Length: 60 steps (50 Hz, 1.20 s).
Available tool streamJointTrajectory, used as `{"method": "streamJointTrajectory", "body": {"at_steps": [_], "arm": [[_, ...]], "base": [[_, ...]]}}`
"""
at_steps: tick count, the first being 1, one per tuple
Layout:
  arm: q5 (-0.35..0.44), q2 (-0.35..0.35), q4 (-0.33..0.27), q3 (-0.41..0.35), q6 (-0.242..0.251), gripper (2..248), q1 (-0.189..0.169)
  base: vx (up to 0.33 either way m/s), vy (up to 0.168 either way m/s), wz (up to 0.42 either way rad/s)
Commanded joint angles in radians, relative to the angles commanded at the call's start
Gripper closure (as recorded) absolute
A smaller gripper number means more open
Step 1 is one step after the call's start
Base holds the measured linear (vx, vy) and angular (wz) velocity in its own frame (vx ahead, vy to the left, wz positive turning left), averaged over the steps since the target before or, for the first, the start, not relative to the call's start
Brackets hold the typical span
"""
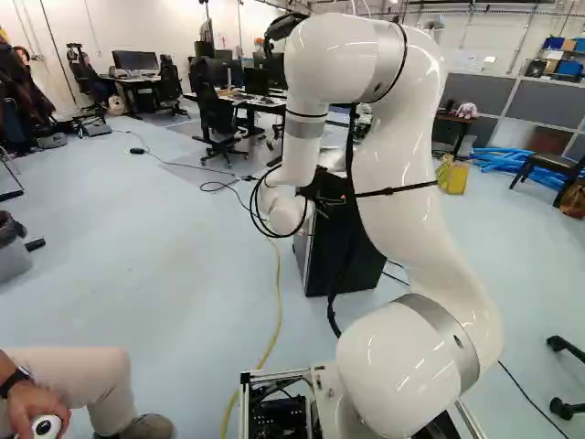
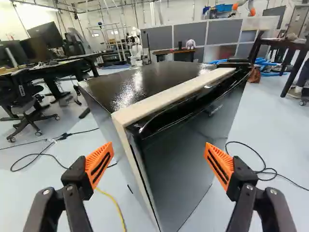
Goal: Grab a drink from the fridge
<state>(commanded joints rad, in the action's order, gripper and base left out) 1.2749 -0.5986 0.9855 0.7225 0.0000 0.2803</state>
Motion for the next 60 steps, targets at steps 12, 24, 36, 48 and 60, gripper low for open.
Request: {"method": "streamJointTrajectory", "body": {"at_steps": [12,24,36,48,60], "arm": [[0.0,-0.001,0.034,0.002,0.0,3,0.0],[0.0,-0.003,0.069,0.004,0.0,3,-0.001],[0.0,-0.012,0.092,0.02,0.0,3,-0.003],[0.0,-0.024,0.112,0.039,0.0,3,-0.006],[0.0,-0.027,0.131,0.045,0.0,3,-0.007]], "base": [[0.0,0.0,0.0],[0.0,0.0,0.0],[0.0,0.0,0.0],[0.0,0.0,0.0],[0.0,0.0,0.0]]}}
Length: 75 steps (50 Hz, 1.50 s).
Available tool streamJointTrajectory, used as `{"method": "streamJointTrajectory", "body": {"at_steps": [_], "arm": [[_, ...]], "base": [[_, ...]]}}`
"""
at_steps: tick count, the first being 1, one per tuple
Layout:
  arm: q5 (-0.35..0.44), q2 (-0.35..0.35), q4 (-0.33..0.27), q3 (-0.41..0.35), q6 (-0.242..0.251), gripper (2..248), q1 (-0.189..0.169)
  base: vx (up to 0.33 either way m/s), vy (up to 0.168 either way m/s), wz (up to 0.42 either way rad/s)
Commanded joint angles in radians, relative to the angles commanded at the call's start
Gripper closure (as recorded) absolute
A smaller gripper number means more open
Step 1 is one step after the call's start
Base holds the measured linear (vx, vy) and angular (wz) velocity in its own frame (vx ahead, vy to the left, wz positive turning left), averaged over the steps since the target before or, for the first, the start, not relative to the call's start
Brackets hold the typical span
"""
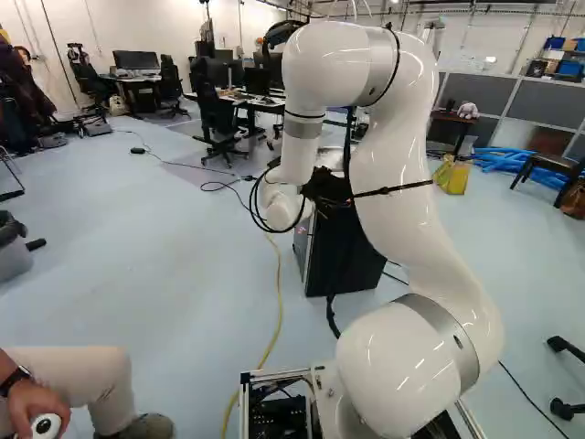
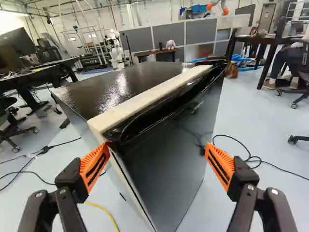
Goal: Grab a drink from the fridge
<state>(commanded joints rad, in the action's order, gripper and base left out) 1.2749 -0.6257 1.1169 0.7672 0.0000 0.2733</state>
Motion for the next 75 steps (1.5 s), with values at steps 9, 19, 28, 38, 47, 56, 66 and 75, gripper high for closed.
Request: {"method": "streamJointTrajectory", "body": {"at_steps": [9,19,28,38,47,56,66,75], "arm": [[0.0,0.005,0.015,-0.008,0.0,3,0.004],[0.0,0.022,0.03,-0.037,0.0,3,0.025],[0.0,0.032,0.043,-0.053,0.0,3,0.043],[0.0,0.036,0.052,-0.06,0.0,3,0.064],[0.0,0.037,0.052,-0.062,0.0,3,0.085],[0.0,0.031,0.052,-0.052,0.0,3,0.102],[0.0,0.016,0.052,-0.027,0.0,3,0.106],[0.0,0.005,0.052,-0.008,0.0,3,0.103]], "base": [[0.0,0.0,0.0],[0.0,0.0,0.0],[0.0,0.0,0.0],[0.0,0.0,0.0],[0.0,0.0,0.0],[0.0,0.0,0.0],[0.0,0.0,0.0],[0.0,0.0,0.0]]}}
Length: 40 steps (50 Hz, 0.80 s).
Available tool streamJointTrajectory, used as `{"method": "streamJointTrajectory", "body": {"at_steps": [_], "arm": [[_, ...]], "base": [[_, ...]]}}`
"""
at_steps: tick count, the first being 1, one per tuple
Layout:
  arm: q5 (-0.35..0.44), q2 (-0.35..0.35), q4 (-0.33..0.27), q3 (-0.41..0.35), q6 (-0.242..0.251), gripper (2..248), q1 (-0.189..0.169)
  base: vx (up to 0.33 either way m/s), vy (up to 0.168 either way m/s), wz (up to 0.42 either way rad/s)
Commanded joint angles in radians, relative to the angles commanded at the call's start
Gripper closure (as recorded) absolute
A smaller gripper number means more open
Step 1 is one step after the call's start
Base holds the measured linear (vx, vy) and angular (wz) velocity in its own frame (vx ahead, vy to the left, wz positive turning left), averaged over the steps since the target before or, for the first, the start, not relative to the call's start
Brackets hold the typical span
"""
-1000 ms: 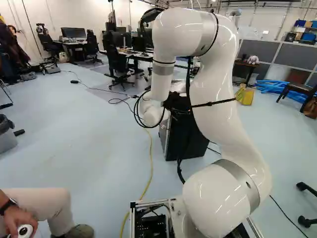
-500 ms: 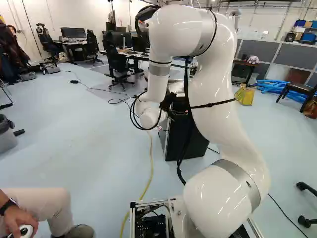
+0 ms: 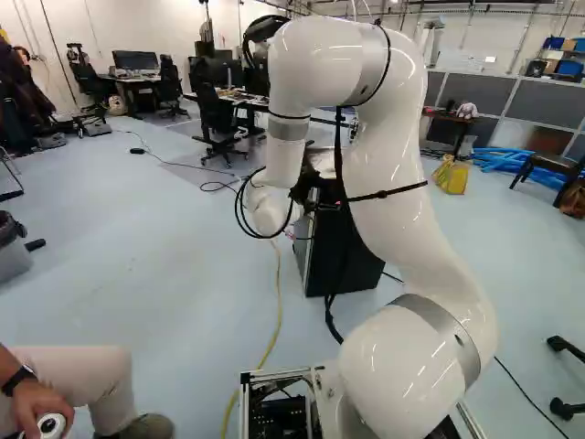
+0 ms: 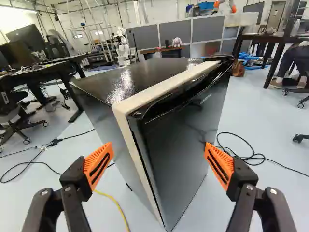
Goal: Grab a drink from the fridge
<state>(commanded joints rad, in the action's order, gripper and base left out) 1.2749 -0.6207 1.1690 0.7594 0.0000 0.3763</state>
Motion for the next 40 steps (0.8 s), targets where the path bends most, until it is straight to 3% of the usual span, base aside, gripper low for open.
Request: {"method": "streamJointTrajectory", "body": {"at_steps": [40], "arm": [[0.03,-0.016,0.008,0.027,0.0,3,-0.025]], "base": [[0.0,0.0,0.0]]}}
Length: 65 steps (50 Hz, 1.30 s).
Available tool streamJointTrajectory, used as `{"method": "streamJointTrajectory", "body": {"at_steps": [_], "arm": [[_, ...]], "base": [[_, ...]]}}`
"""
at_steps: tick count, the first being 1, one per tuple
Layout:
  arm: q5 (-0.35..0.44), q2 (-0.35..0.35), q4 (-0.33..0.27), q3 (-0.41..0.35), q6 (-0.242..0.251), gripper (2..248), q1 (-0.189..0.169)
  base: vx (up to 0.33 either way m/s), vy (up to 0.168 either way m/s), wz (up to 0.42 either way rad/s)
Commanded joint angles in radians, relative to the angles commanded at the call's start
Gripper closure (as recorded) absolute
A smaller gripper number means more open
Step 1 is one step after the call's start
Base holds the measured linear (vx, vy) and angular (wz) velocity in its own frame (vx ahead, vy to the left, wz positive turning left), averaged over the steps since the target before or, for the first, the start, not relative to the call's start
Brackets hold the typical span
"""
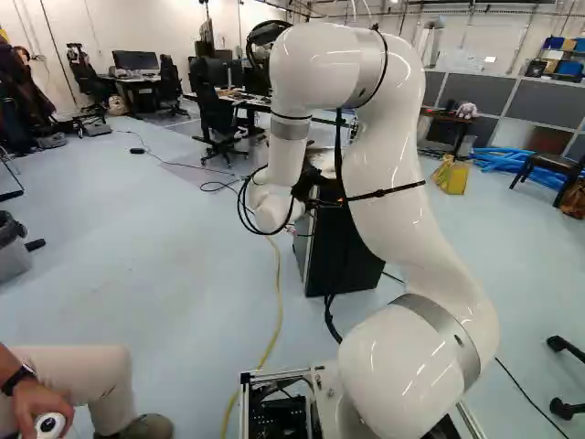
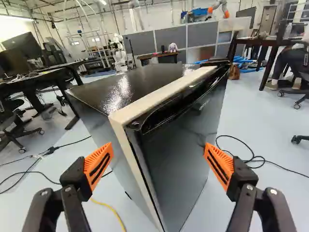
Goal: Grab a drink from the fridge
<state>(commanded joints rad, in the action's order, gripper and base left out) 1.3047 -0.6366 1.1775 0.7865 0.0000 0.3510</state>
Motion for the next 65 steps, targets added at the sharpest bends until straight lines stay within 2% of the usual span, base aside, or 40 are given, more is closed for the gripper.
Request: {"method": "streamJointTrajectory", "body": {"at_steps": [65], "arm": [[0.01,-0.019,0.008,0.033,0.0,3,-0.048]], "base": [[0.0,0.0,0.0]]}}
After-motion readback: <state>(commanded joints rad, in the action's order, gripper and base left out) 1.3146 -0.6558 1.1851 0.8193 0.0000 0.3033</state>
